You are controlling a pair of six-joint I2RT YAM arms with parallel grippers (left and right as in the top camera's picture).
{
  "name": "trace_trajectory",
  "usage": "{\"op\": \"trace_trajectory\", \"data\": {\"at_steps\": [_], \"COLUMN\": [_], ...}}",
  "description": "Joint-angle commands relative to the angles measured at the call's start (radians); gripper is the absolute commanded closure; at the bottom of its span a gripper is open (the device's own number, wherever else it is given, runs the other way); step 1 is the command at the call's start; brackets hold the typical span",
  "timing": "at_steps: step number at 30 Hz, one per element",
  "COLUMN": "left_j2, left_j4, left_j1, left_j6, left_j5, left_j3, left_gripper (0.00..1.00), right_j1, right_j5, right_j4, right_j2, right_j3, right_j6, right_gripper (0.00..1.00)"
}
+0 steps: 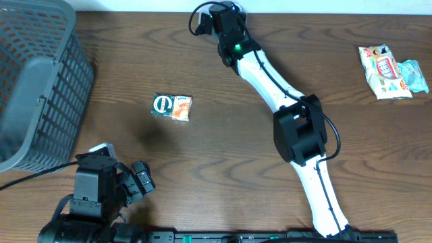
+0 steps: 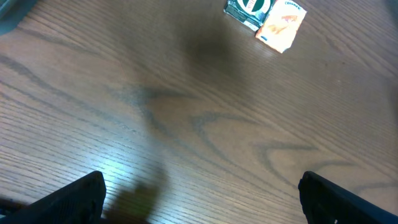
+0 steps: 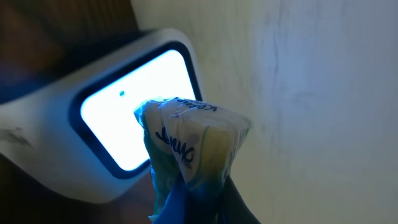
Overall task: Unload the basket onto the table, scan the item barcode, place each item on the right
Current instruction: 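Carry the teal pack up to the scanner face, then carry the teal pack right and lower it beside the snack bag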
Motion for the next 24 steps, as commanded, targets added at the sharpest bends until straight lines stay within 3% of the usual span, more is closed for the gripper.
{"op": "trace_trajectory", "data": {"at_steps": [1,5,10,17,24], "left_j2": [-0.004,-0.004,-0.004,-0.004,-0.004], "left_j4": [-0.003,-0.003,-0.003,-0.003,-0.003], "left_j1": [0.002,0.002,0.002,0.002,0.002], "left_j6": [0.002,0.002,0.002,0.002,0.002], "left_j5": [-0.009,-0.009,-0.009,-0.009,-0.009], "left_j3": [-0.001,-0.001,-0.001,-0.001,-0.001], "left_gripper": [0.02,0.03,0.02,0.02,0.02], "right_j1": [-0.008,-0.03,-0.1,-0.284,-0.483], "right_j5": [0.085,0.124,0.209,0.06,0.057], "right_j4": [0.013,0.025,0.013,-0.355,-0.62], "right_j2": [-0.006,-0.033,-0.103,-0.211,-0.216], "right_j3": [0.019,0.019,0.019,0.019,0.018], "right_j6": [-0.014,0.078,0.37,0.692,0.988], "right_gripper": [0.99,0.99,0.99,0.99,0.99]}}
